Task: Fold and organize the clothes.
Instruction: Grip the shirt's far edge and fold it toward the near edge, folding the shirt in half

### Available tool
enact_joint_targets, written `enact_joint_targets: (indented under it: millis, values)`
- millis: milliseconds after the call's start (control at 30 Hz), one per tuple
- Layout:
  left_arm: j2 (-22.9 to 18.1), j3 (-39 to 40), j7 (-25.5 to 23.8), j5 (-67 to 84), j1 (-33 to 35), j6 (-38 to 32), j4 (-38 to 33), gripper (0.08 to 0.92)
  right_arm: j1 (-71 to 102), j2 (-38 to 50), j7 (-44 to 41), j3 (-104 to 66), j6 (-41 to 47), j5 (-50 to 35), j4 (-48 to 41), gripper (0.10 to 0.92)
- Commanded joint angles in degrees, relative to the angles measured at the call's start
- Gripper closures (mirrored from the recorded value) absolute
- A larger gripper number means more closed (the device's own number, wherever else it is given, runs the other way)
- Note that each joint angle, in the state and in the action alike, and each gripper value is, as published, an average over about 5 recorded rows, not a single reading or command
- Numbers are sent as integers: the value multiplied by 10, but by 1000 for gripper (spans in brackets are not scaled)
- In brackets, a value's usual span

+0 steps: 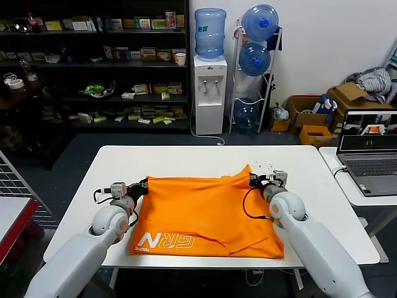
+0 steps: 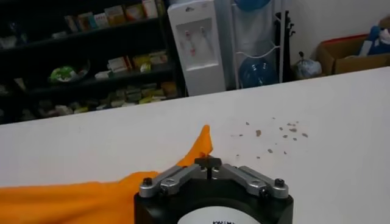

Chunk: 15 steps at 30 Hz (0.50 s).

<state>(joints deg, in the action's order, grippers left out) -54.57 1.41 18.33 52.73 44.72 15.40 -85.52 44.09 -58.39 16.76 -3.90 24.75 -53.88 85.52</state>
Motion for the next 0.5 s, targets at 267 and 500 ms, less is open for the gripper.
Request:
enact_joint_targets:
  millis: [267, 500]
  values:
    - [59, -48, 40, -5, 167, -2, -217, 910, 220, 108, 43, -88, 11, -29, 243, 902]
    - [58, -50, 46, -15, 203, -5, -228, 910, 257, 116, 59, -106, 19, -40, 273, 902]
